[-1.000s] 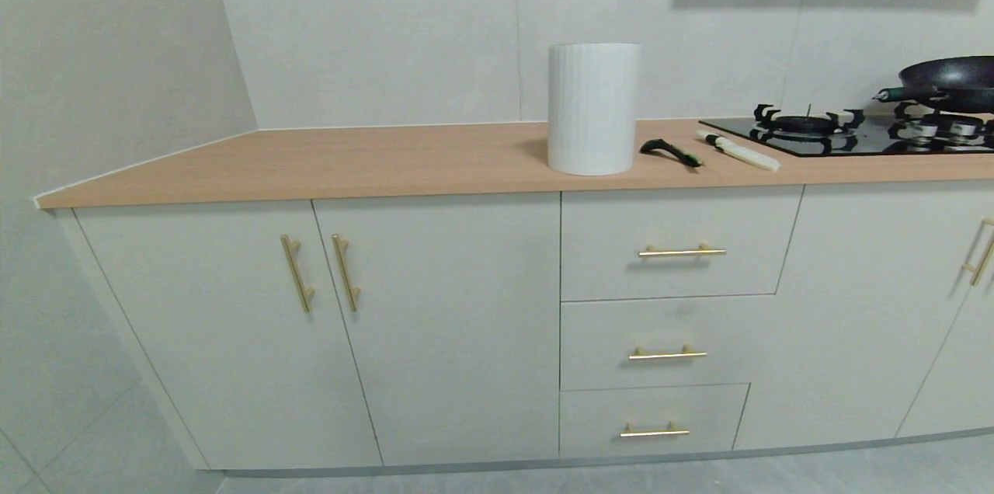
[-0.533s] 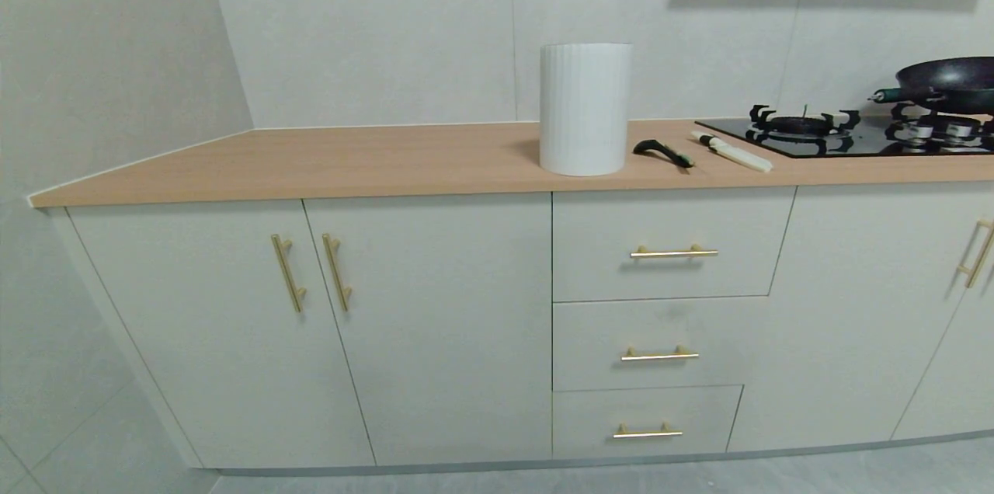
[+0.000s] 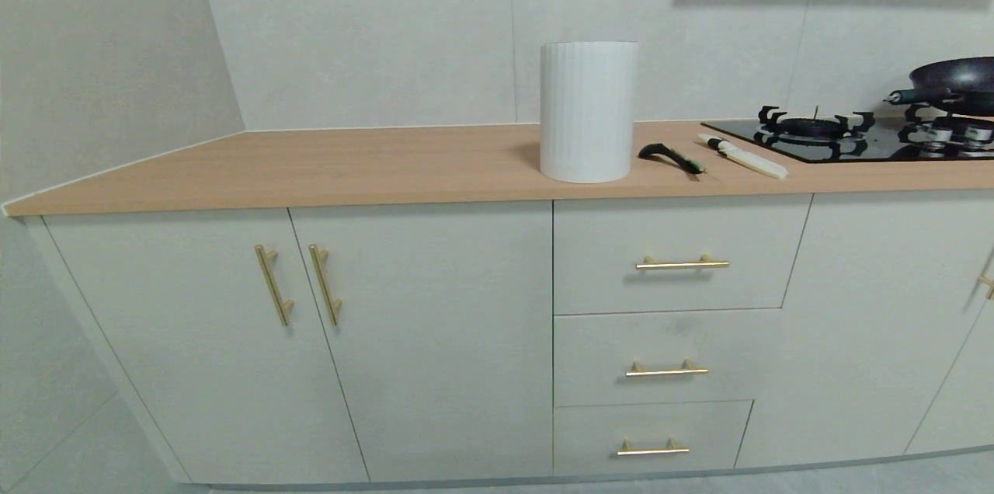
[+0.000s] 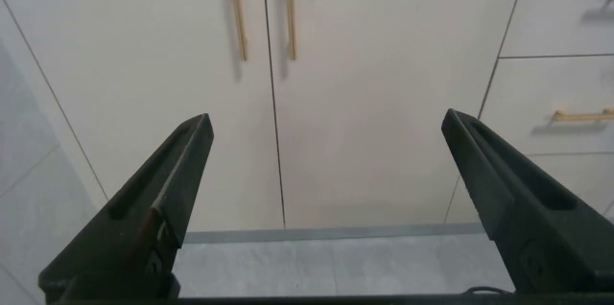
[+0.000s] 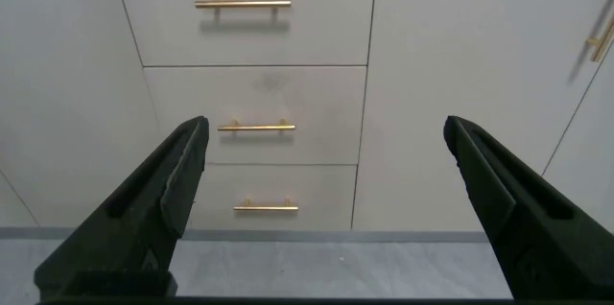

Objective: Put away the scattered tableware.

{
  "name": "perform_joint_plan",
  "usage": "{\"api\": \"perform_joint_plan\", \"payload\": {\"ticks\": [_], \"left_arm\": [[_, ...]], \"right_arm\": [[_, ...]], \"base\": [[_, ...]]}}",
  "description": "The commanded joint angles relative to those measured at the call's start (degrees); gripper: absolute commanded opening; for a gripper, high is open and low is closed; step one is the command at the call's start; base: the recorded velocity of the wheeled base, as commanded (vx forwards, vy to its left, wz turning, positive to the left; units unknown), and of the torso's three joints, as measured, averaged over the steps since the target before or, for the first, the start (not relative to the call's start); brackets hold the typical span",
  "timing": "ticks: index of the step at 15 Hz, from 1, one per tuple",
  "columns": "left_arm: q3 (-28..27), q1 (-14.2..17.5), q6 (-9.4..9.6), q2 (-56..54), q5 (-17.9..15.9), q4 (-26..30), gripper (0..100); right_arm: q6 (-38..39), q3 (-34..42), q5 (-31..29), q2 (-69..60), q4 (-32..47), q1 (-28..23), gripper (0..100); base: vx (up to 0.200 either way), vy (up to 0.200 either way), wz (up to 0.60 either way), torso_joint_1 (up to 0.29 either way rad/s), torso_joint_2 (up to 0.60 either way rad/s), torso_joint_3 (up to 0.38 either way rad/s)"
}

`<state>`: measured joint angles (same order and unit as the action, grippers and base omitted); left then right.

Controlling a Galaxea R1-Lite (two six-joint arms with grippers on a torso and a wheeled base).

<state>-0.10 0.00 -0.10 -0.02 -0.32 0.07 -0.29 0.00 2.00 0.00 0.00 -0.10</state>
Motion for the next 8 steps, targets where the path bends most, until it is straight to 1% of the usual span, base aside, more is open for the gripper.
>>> {"api": "perform_joint_plan", "payload": {"ticks": [1, 4, 5, 6, 8], "left_arm": [[0.01, 0.0, 0.01, 0.02, -0.03, 0.01, 100], [0.01, 0.0, 0.01, 0.02, -0.03, 0.01, 100], [0.01, 0.0, 0.01, 0.02, -0.03, 0.01, 100], [0.01, 0.0, 0.01, 0.02, -0.03, 0.01, 100], [0.01, 0.0, 0.01, 0.02, 0.05, 0.01, 100]], "right_arm": [[-0.06, 0.0, 0.02, 0.09, 0.0, 0.01, 100], [0.2, -0.97, -0.51, 0.0, -1.32, 0.01, 100], [3.02, -7.12, 0.02, 0.88, -1.85, 0.19, 100], [4.42, -10.02, 1.6, 4.48, 0.7, 1.06, 100], [4.07, -11.43, 2.57, 15.73, 3.34, 3.53, 100]], "base": [[0.0, 0.0, 0.0, 0.0, 0.0, 0.0], [0.0, 0.0, 0.0, 0.0, 0.0, 0.0], [0.0, 0.0, 0.0, 0.0, 0.0, 0.0], [0.0, 0.0, 0.0, 0.0, 0.0, 0.0], [0.0, 0.0, 0.0, 0.0, 0.0, 0.0]]}}
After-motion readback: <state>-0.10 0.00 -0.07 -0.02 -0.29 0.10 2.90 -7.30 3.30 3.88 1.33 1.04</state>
